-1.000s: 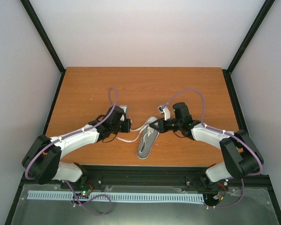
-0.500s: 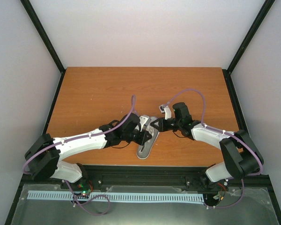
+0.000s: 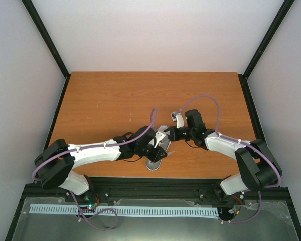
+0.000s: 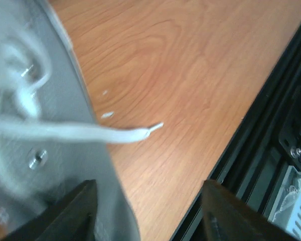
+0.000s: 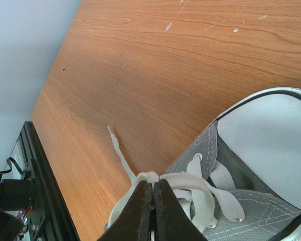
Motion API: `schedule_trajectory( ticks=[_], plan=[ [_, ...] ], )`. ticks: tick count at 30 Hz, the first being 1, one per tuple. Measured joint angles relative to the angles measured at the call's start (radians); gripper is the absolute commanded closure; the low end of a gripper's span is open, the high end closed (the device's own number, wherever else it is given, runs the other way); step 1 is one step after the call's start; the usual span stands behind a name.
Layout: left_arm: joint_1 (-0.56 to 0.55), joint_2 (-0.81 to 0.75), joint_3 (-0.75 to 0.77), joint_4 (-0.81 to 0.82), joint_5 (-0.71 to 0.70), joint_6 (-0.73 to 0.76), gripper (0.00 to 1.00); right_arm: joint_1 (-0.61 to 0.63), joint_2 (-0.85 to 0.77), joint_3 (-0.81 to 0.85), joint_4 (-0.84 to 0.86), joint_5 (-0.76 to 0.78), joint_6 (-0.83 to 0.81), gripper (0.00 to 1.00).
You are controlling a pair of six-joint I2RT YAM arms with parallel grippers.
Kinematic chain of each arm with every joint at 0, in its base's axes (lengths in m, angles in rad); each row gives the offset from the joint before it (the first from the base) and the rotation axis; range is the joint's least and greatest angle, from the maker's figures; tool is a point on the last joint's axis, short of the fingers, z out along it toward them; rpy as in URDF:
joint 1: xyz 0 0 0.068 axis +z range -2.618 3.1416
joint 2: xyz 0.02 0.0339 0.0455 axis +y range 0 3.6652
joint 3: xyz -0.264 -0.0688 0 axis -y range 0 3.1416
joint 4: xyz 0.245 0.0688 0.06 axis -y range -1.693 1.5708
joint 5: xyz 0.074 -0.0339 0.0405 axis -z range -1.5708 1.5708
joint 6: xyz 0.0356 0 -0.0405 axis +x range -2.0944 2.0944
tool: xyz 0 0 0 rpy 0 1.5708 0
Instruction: Tie the shoes
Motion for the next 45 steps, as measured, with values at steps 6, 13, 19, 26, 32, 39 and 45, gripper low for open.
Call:
schedule_trajectory(
  ticks=[6, 13, 19, 26, 32, 39, 45],
  plan=[
    [0.037, -0.197, -0.087, -0.018, -0.057, 0.016, 0.27, 0.0, 0.0, 0.0, 0.0, -0.007, -0.007, 0.97],
    [0.232, -0.274, -0.086, 0.07, -0.006, 0.011, 0.44, 0.0, -0.001, -0.018, 0.035, -0.074, -0.026, 0.97],
    [0.265, -0.212, -0.083, 0.148, 0.117, 0.05, 0.6, 0.0, -0.009, -0.052, 0.061, -0.149, -0.064, 0.97],
    [0.293, -0.086, -0.054, 0.177, 0.208, 0.096, 0.64, 0.0, -0.022, -0.072, 0.078, -0.206, -0.091, 0.97],
    [0.305, -0.026, -0.049, 0.207, 0.241, 0.104, 0.72, 0.0, -0.022, -0.072, 0.092, -0.23, -0.101, 0.97],
    [0.306, -0.012, -0.049, 0.222, 0.255, 0.103, 0.71, 0.0, -0.022, -0.073, 0.092, -0.24, -0.108, 0.97],
    [0.31, 0.009, -0.049, 0.237, 0.276, 0.103, 0.78, 0.0, -0.022, -0.078, 0.089, -0.235, -0.109, 0.97]
  ],
)
